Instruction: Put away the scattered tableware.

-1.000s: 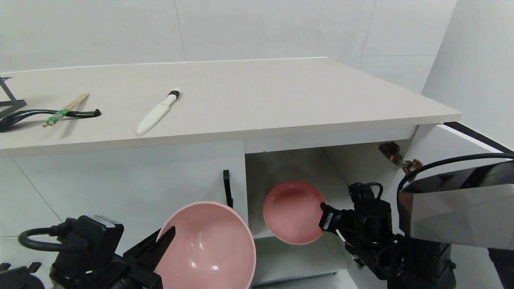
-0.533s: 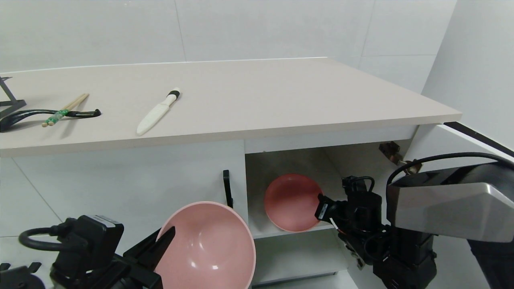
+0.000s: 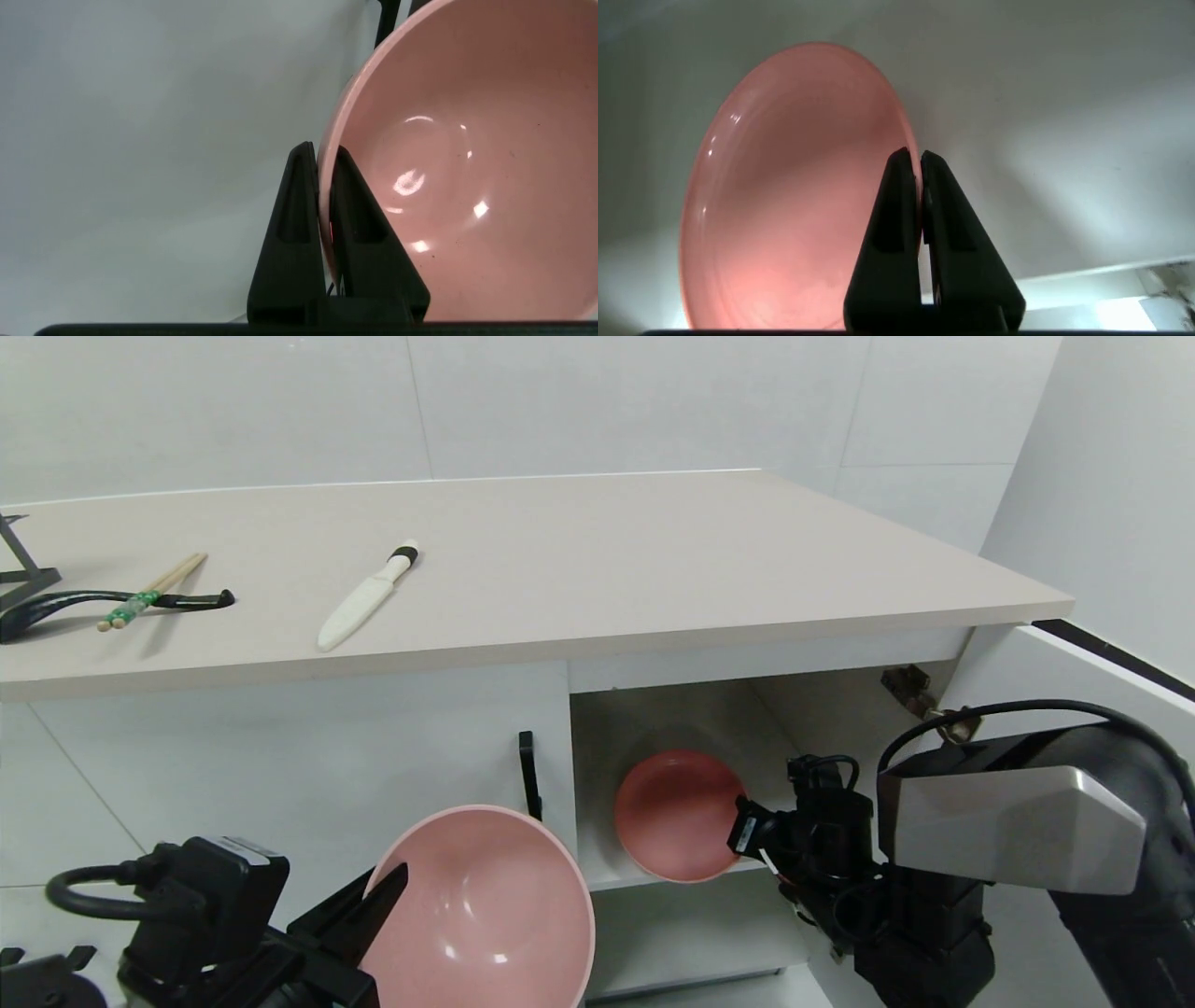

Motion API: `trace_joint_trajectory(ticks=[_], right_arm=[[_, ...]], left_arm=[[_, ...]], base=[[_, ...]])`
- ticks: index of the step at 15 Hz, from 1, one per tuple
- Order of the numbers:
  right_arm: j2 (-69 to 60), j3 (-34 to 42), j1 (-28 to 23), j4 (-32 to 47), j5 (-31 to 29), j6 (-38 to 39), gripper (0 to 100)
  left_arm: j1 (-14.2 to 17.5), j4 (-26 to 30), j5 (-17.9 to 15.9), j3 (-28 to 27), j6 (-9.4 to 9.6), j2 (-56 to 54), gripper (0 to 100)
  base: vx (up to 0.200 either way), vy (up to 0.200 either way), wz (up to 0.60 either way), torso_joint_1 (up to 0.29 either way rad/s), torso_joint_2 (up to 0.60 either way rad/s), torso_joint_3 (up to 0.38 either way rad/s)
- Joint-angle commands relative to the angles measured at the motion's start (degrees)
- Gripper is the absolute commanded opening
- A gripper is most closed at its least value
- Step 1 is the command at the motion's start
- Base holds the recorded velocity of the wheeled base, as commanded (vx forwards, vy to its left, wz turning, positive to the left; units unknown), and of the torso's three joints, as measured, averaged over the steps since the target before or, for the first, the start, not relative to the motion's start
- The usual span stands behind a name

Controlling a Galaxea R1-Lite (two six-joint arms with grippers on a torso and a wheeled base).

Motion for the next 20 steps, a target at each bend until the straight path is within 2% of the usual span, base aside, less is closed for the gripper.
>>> trace_joint_trajectory(ticks=[1, 10, 14, 20], right_arm=[[1.64, -1.4, -0.02, -0.06, 0.19, 0.01, 0], [3.92, -5.79, -1.52, -0.06, 7.92, 0.1, 0], [6.65, -8.61, -4.5, -0.06, 10.82, -2.27, 0], [8.84, -8.78, -4.33, -0.06, 10.82, -4.21, 0]], left_arm=[[0.0, -0.02, 0.02, 0.01, -0.01, 0.09, 0], [0.43, 0.16, 0.02, 0.01, -0.01, 0.18, 0], [0.43, 0.25, 0.02, 0.01, -0.01, 0.27, 0], [0.43, 0.25, 0.02, 0.01, -0.1, 0.44, 0]], base=[[0.0, 0.0, 0.0, 0.0, 0.0, 0.0], [0.0, 0.0, 0.0, 0.0, 0.0, 0.0], [0.0, 0.0, 0.0, 0.0, 0.0, 0.0], [0.0, 0.0, 0.0, 0.0, 0.0, 0.0]])
